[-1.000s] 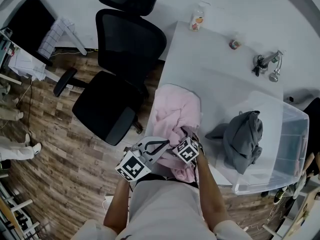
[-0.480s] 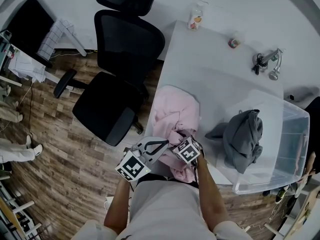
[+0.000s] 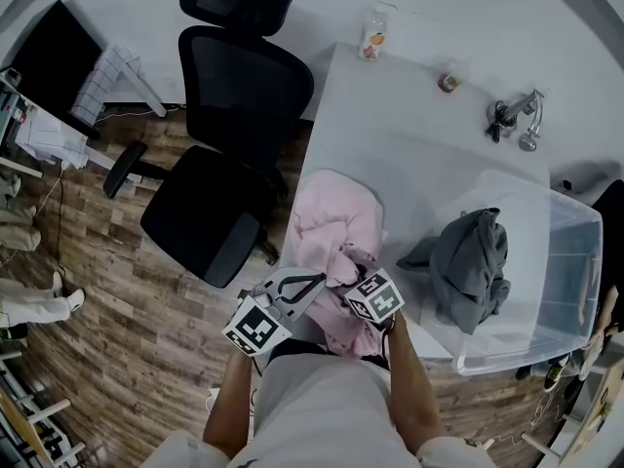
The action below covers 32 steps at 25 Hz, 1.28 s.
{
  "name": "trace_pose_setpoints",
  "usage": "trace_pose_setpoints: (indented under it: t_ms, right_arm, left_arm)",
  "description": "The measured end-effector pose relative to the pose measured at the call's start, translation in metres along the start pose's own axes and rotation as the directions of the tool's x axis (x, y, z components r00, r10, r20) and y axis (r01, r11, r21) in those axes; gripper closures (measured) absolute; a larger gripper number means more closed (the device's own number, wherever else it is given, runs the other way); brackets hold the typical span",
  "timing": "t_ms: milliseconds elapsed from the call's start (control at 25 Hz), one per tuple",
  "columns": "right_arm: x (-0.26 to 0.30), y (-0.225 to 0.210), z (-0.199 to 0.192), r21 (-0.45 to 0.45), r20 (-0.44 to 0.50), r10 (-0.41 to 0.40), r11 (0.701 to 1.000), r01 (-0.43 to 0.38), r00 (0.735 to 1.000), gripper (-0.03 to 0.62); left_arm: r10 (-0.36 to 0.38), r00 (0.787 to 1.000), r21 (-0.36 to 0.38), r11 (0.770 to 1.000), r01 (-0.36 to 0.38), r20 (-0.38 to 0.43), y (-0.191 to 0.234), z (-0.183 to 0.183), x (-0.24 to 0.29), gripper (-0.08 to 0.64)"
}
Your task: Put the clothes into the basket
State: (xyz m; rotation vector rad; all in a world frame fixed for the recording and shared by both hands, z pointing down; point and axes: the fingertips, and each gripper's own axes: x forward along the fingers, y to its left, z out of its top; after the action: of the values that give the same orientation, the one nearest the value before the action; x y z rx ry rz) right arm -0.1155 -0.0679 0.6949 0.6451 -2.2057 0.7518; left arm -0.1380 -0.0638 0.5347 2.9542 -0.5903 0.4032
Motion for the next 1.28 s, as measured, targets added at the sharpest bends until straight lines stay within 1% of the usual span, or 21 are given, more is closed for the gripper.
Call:
trace_pose_setpoints:
  t_ms: [160, 280, 400, 520, 680, 800, 920, 1040, 1160, 1280]
  right_arm:
    - [-0.025, 0.010, 0.022, 0.009, 0.099, 0.009, 1.000, -0.010, 0.995, 0.360]
    - [-0.045, 0.019, 0.039, 0.001, 0.172, 0.004, 1.000, -0.005, 0.985, 0.360]
    - [-0.066, 0.025, 0.054, -0.016, 0.231, -0.007, 1.000, 0.011, 0.973, 0.362]
    - [-0.084, 0.027, 0.066, -0.039, 0.270, -0.027, 0.999, 0.038, 0.962, 0.360]
    - [-0.108, 0.031, 0.082, -0.058, 0.324, -0.051, 0.996, 0.073, 0.945, 0.360]
    - [-0.129, 0.033, 0.094, -0.072, 0.367, -0.067, 0.992, 0.100, 0.928, 0.360]
    - [-0.150, 0.035, 0.106, -0.086, 0.411, -0.084, 0.988, 0.131, 0.908, 0.360]
    - [-0.173, 0.037, 0.121, -0.095, 0.455, -0.103, 0.982, 0.164, 0.884, 0.360]
    - [-0.196, 0.040, 0.135, -0.099, 0.498, -0.122, 0.976, 0.196, 0.858, 0.360]
    - [-0.220, 0.040, 0.148, -0.099, 0.535, -0.141, 0.969, 0.228, 0.833, 0.360]
  left_arm:
    - [-0.005, 1.000, 0.016, 1.000, 0.004, 0.006, -0.002, 0.009, 0.001, 0.558]
    - [-0.007, 1.000, 0.043, 0.999, 0.007, 0.013, -0.005, 0.019, 0.001, 0.558]
    - [-0.009, 1.000, 0.076, 0.997, 0.007, 0.024, -0.008, 0.032, 0.000, 0.559]
    - [-0.003, 0.999, 0.090, 0.996, 0.000, 0.034, -0.010, 0.048, -0.002, 0.560]
    - [-0.024, 0.999, 0.163, 0.986, 0.016, 0.048, -0.017, 0.070, -0.006, 0.558]
    - [-0.028, 0.998, 0.173, 0.985, 0.018, 0.055, -0.023, 0.090, -0.007, 0.559]
    - [-0.042, 0.997, 0.202, 0.979, 0.030, 0.058, -0.030, 0.108, -0.007, 0.560]
    - [-0.053, 0.995, 0.229, 0.973, 0.033, 0.081, -0.033, 0.130, -0.009, 0.559]
    - [-0.064, 0.992, 0.271, 0.962, 0.033, 0.108, -0.035, 0.154, -0.012, 0.560]
    - [-0.075, 0.989, 0.285, 0.958, 0.036, 0.126, -0.038, 0.173, -0.012, 0.560]
